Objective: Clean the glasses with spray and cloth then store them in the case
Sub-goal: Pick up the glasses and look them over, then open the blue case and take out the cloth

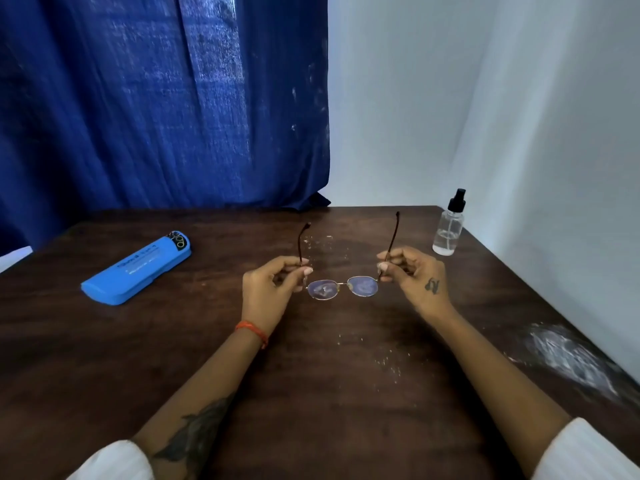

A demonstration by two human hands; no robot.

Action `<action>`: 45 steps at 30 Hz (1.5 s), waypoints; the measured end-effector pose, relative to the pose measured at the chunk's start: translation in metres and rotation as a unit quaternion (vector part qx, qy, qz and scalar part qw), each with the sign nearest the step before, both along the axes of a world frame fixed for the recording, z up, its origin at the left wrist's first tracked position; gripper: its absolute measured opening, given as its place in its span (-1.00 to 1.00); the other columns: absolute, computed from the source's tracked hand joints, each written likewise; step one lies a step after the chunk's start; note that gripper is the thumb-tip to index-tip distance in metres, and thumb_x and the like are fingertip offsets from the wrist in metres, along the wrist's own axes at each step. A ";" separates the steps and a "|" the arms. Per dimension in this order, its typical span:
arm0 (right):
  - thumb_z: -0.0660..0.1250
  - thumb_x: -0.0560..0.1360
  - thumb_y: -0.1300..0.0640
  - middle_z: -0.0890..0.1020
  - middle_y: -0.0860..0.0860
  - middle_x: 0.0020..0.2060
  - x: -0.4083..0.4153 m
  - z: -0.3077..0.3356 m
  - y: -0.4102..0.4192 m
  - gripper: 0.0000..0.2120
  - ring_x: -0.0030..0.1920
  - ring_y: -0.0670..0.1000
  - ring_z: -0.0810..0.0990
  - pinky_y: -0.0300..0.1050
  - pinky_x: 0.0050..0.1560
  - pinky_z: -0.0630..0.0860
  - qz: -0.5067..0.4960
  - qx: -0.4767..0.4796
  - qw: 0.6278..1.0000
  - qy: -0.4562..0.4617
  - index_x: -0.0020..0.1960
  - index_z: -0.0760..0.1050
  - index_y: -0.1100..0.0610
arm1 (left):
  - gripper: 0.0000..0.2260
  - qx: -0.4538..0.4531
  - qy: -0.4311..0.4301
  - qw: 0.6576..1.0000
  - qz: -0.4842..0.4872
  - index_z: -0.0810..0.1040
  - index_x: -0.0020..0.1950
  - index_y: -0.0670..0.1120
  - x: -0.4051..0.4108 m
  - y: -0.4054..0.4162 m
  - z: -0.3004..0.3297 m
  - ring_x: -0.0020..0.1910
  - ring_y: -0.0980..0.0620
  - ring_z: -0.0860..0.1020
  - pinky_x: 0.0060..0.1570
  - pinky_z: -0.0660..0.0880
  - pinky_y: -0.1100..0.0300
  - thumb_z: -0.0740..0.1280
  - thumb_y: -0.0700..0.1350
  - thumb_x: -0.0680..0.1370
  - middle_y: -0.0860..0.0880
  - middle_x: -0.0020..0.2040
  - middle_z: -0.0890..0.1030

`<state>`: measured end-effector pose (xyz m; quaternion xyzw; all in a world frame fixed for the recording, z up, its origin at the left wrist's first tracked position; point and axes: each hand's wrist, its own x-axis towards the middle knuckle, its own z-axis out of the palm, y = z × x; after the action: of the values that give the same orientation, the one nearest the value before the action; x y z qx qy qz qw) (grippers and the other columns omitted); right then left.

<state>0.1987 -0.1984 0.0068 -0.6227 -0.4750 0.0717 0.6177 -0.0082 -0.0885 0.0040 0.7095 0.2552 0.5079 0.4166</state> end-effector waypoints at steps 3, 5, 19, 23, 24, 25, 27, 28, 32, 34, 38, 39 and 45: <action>0.38 0.42 0.39 0.65 0.08 -0.30 -0.010 -0.003 -0.019 -0.85 -0.32 -0.05 0.63 -0.19 -0.23 0.63 -0.005 -0.016 1.000 0.003 -0.10 0.60 0.18 | -0.87 -0.003 0.004 1.000 0.001 0.64 -0.06 -0.19 -0.007 -0.015 -0.003 -0.27 0.05 0.66 -0.21 0.62 0.19 0.43 -0.24 0.41 -0.10 -0.21 0.67; 0.38 0.42 0.39 0.65 0.08 -0.32 -0.016 -0.006 -0.028 -0.84 -0.32 -0.04 0.63 -0.17 -0.22 0.63 -0.010 -0.021 1.000 0.003 -0.11 0.60 0.17 | -0.87 -0.005 0.008 1.000 0.002 0.64 -0.06 -0.19 -0.010 -0.020 -0.004 -0.28 0.07 0.65 -0.23 0.62 0.22 0.43 -0.25 0.41 -0.13 -0.21 0.67; 0.49 0.36 0.21 0.65 0.02 -0.22 -0.041 -0.008 -0.060 -0.79 -0.23 -0.17 0.59 -0.50 -0.20 0.48 -0.112 -0.057 0.992 -0.027 -0.02 0.59 0.13 | -0.75 0.067 0.155 0.985 0.025 0.61 0.04 -0.03 -0.055 -0.033 -0.006 -0.12 0.19 0.60 -0.05 0.54 0.32 0.46 -0.03 0.38 0.03 -0.04 0.65; 0.48 0.37 0.17 0.65 -0.06 -0.24 -0.066 -0.002 -0.088 -0.86 -0.26 -0.13 0.62 -0.38 -0.17 0.55 -0.123 -0.036 0.990 -0.058 -0.09 0.60 0.07 | -0.73 0.242 0.231 0.932 0.140 0.60 0.08 -0.06 -0.109 -0.014 -0.006 0.12 -0.01 0.56 0.16 0.50 0.06 0.42 0.00 0.43 -0.05 0.09 0.63; 0.47 0.37 0.18 0.65 -0.10 -0.25 -0.075 -0.001 -0.093 -0.88 -0.25 -0.13 0.63 -0.40 -0.17 0.54 -0.108 -0.033 0.991 -0.070 -0.11 0.60 0.06 | -0.71 0.263 0.241 0.917 0.179 0.59 0.10 -0.08 -0.124 -0.002 -0.007 0.18 -0.08 0.52 0.21 0.45 -0.03 0.40 0.01 0.43 -0.10 0.12 0.61; 0.47 0.37 0.20 0.66 -0.14 -0.27 -0.083 -0.001 -0.096 -0.88 -0.23 -0.16 0.63 -0.46 -0.17 0.51 -0.092 -0.032 0.992 -0.082 -0.12 0.61 0.06 | -0.67 0.272 0.253 0.902 0.220 0.58 0.12 -0.09 -0.138 0.012 -0.009 0.23 -0.16 0.48 0.24 0.42 -0.10 0.37 0.05 0.43 -0.14 0.16 0.58; 0.47 0.36 0.21 0.68 -0.16 -0.23 -0.098 0.000 -0.096 -0.89 -0.20 -0.23 0.62 -0.54 -0.18 0.45 -0.061 -0.026 0.991 -0.118 -0.14 0.62 0.06 | -0.54 0.243 0.283 0.879 0.298 0.51 0.21 -0.11 -0.164 0.037 -0.012 0.33 -0.28 0.36 0.28 0.32 -0.21 0.34 0.11 0.40 -0.23 0.26 0.48; 0.47 0.35 0.21 0.66 -0.22 -0.15 -0.104 0.001 -0.095 -0.88 -0.20 -0.25 0.62 -0.55 -0.18 0.44 -0.048 -0.022 0.989 -0.139 -0.14 0.62 0.06 | -0.47 0.209 0.295 0.873 0.327 0.46 0.27 -0.12 -0.174 0.047 -0.012 0.37 -0.32 0.27 0.30 0.25 -0.26 0.38 0.12 0.39 -0.26 0.32 0.41; 0.50 0.35 0.17 0.68 -0.14 -0.19 -0.127 -0.002 -0.082 -0.88 -0.20 -0.28 0.61 -0.55 -0.13 0.43 -0.011 0.008 0.981 -0.195 -0.15 0.61 0.03 | -0.18 0.083 0.323 0.875 0.352 0.21 0.44 -0.12 -0.198 0.081 -0.011 0.46 -0.30 0.04 0.38 0.09 -0.28 0.47 0.15 0.31 -0.25 0.47 0.17; 0.40 0.40 -0.08 0.67 -0.19 -0.15 -0.139 -0.005 -0.076 -0.84 -0.18 -0.28 0.62 -0.50 -0.06 0.44 0.016 0.017 0.977 -0.210 -0.13 0.61 -0.01 | -0.11 0.041 0.340 0.880 0.329 0.11 0.48 -0.10 -0.201 0.097 -0.012 0.48 -0.26 0.04 0.41 0.07 -0.23 0.45 0.20 0.30 -0.22 0.49 0.13; 0.20 0.48 -0.23 0.51 -0.38 0.10 -0.167 -0.003 -0.057 -0.72 0.14 -0.40 0.42 -0.52 0.17 0.27 0.054 0.041 0.941 -0.330 -0.01 0.56 -0.09 | -0.18 -0.004 0.360 0.886 0.291 0.17 0.45 -0.11 -0.200 0.118 -0.014 0.34 -0.23 0.31 0.35 0.24 -0.14 0.42 0.21 0.34 -0.24 0.38 0.32; 0.20 0.49 -0.21 0.49 -0.35 0.11 -0.172 -0.004 -0.051 -0.72 0.17 -0.41 0.37 -0.51 0.20 0.25 0.065 0.050 0.929 -0.362 0.02 0.56 -0.07 | -0.23 -0.001 0.364 0.886 0.286 0.22 0.43 -0.11 -0.200 0.119 -0.013 0.29 -0.22 0.37 0.31 0.29 -0.11 0.41 0.19 0.35 -0.24 0.33 0.37; 0.25 0.50 -0.18 0.48 -0.10 0.29 -0.197 -0.009 -0.009 -0.55 0.32 -0.12 0.38 -0.28 0.35 0.24 0.135 -0.019 0.878 -0.459 0.28 0.47 0.05 | -0.33 0.038 0.340 0.910 0.233 0.32 0.38 -0.08 -0.203 0.100 -0.013 0.23 -0.12 0.42 0.25 0.35 0.04 0.44 0.14 0.36 -0.15 0.26 0.45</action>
<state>0.0012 -0.2070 -0.0024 -0.5266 -0.7835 -0.1305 0.3030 -0.2116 0.0113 -0.0091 0.7749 0.5198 0.3280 0.1472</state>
